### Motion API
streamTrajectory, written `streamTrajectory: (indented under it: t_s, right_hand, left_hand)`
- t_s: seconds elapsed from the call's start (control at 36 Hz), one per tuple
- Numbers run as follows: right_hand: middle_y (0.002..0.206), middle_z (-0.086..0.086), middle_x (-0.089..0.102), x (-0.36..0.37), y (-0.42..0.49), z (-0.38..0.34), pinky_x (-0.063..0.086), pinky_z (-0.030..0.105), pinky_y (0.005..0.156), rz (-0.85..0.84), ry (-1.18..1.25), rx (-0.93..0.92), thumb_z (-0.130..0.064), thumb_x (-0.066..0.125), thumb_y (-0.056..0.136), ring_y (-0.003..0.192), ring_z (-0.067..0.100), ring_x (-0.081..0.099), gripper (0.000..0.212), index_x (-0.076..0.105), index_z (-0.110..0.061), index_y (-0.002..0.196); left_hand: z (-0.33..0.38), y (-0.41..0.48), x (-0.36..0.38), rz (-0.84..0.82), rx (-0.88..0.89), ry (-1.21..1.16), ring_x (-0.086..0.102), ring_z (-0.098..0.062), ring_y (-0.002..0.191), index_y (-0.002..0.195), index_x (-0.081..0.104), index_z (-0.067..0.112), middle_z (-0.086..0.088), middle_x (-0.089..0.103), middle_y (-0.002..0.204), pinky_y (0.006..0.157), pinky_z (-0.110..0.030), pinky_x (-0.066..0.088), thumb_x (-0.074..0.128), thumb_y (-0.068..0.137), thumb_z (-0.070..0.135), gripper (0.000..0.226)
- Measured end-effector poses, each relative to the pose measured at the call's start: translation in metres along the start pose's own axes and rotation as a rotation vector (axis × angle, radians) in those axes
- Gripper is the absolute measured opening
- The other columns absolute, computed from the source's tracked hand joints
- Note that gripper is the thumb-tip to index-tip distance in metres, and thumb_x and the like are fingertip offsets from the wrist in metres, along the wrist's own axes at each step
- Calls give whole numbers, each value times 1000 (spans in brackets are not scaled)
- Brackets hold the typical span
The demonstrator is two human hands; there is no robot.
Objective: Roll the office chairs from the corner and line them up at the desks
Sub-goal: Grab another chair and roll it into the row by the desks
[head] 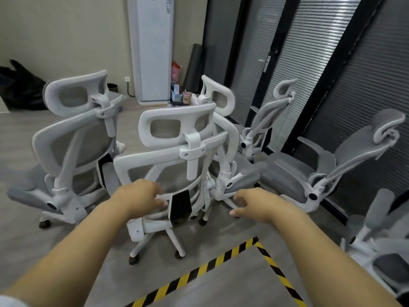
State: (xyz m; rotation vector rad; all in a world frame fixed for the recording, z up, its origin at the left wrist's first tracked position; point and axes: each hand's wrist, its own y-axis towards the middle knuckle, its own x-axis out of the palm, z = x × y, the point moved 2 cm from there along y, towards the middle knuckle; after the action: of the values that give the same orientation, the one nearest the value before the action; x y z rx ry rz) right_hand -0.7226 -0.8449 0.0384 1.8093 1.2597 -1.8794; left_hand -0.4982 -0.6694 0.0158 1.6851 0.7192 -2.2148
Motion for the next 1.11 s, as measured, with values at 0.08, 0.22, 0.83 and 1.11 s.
streamTrajectory:
  t_s: [0.08, 0.22, 0.83, 1.11]
  right_hand:
    - [126, -1, 56, -9, 34, 0, 48, 33, 87, 59, 6, -27, -51, 57, 87, 110, 19, 54, 51, 49, -22, 128]
    - [125, -4, 53, -25, 92, 6, 48, 37, 87, 204, -29, -94, -47, 54, 89, 108, 18, 53, 41, 52, -24, 123]
    - [145, -4, 36, -79, 305, 28, 35, 35, 105, 355, -128, -366, -38, 51, 93, 135, 18, 27, 54, 35, -23, 142]
    - [140, -1, 44, -62, 285, 15, 38, 35, 99, 440, -64, -250, -29, 56, 91, 131, 19, 34, 47, 45, -19, 136]
  left_hand:
    - [-2, 30, -7, 43, 30, 18, 55, -16, 94, 108, 56, 30, 5, 60, 113, 68, -29, 44, 51, 88, 50, 29]
    - [-2, 77, -12, 169, 80, -36, 41, -16, 122, 133, 44, 28, 7, 43, 136, 91, -33, 43, 50, 90, 48, 48]
    - [-31, 182, 0, 475, -93, -50, 66, -27, 71, 88, 71, 14, -3, 71, 86, 62, -37, 55, 44, 72, 55, 52]
    - [-48, 171, 2, 494, -21, -145, 66, -24, 67, 82, 73, 17, 1, 71, 79, 54, -31, 52, 44, 70, 62, 55]
